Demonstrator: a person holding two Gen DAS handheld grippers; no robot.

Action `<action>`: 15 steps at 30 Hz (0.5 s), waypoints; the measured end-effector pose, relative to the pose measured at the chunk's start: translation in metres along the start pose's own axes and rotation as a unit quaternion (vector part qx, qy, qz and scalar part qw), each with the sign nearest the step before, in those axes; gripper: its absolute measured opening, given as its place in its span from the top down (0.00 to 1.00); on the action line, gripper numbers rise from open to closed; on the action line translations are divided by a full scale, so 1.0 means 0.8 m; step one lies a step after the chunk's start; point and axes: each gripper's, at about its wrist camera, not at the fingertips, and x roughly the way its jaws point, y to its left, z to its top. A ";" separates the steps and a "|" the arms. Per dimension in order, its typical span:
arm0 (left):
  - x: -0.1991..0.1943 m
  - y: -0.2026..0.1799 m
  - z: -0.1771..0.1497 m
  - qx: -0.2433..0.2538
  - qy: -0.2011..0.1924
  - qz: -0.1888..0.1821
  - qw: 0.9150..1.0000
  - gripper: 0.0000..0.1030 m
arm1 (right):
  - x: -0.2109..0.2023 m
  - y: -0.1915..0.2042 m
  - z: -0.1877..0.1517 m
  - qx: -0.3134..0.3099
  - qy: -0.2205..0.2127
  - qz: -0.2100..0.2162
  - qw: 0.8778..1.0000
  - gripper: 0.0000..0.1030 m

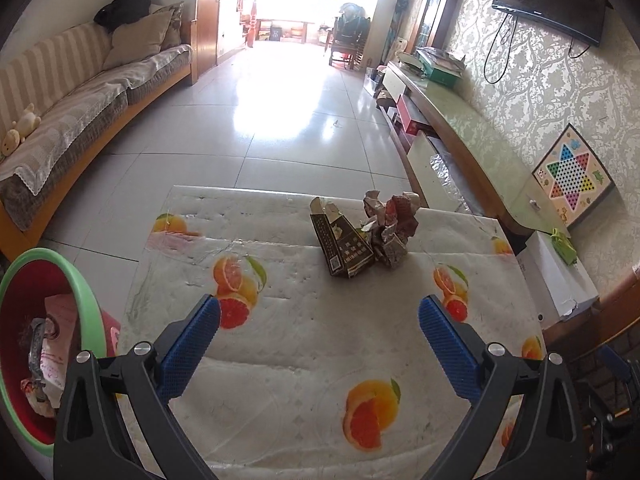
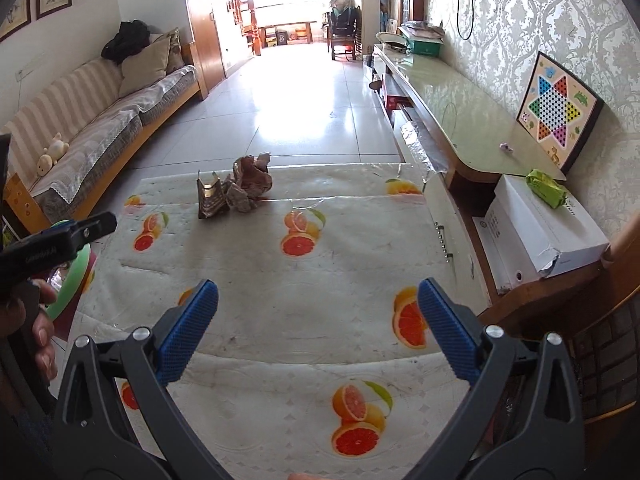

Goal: Collect trash
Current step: 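Move both tools back over the table toward the brown cigarette box, then close the left tool on the brown cigarette box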

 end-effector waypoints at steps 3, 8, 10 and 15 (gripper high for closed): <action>0.040 -0.001 0.020 -0.011 0.011 0.011 1.000 0.08 | 0.014 -0.010 -0.005 0.009 0.008 0.006 1.000 0.04; 0.101 0.004 0.042 -0.032 0.042 0.027 0.998 0.08 | 0.035 -0.018 -0.014 0.017 0.018 0.014 1.000 0.04; 0.116 0.005 0.047 -0.037 0.047 0.033 0.998 0.09 | 0.043 -0.020 -0.016 0.015 0.020 0.014 1.000 0.04; 0.147 0.000 0.053 -0.039 0.066 0.041 0.996 0.19 | 0.060 -0.027 -0.023 0.023 0.029 0.021 0.999 0.04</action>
